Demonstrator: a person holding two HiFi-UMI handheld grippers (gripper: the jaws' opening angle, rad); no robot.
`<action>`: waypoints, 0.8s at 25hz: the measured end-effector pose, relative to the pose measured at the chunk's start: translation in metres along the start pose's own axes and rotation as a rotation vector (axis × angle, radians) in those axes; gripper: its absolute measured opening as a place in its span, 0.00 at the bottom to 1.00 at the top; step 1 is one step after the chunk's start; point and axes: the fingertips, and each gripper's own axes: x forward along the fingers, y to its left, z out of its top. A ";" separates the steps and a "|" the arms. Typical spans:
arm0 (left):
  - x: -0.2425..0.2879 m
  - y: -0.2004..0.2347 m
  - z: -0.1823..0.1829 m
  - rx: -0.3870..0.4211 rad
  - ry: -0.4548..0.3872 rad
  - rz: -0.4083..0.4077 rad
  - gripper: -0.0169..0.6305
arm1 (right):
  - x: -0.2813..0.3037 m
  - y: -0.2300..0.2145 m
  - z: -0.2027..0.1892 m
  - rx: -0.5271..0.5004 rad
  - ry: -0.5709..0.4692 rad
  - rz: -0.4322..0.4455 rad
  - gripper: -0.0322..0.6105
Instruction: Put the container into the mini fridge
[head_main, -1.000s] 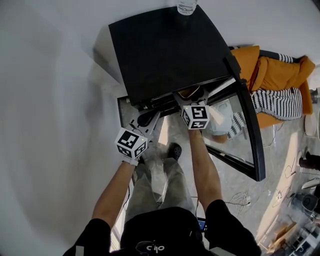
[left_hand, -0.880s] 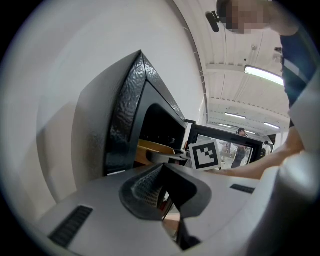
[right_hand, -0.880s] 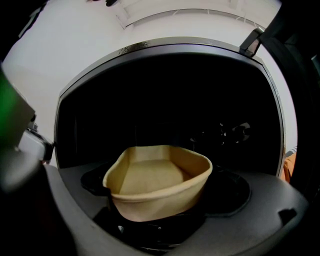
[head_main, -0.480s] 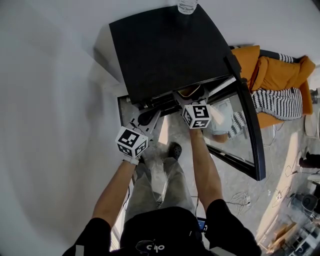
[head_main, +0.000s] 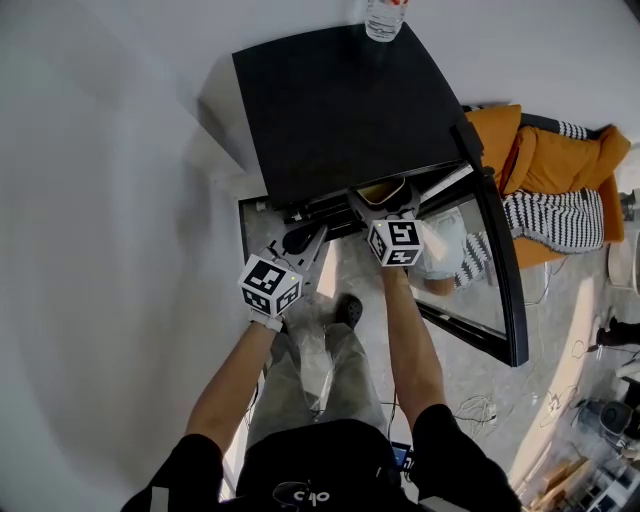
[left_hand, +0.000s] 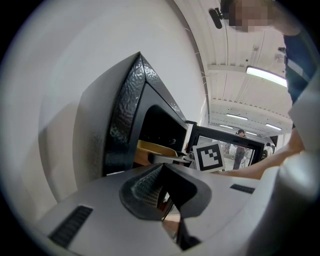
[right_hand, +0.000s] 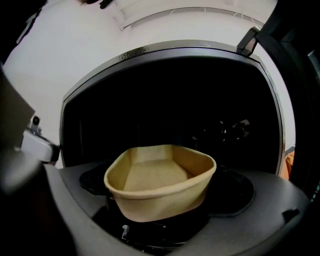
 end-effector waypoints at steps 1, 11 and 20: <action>0.000 0.001 0.000 -0.003 -0.001 0.003 0.04 | -0.001 0.001 -0.001 -0.002 0.002 0.000 0.91; -0.001 0.000 -0.001 -0.019 0.007 0.004 0.04 | -0.007 0.003 -0.002 -0.011 0.034 0.000 0.91; -0.003 -0.003 -0.005 -0.020 0.019 -0.002 0.04 | -0.015 0.001 -0.012 0.008 0.054 0.009 0.96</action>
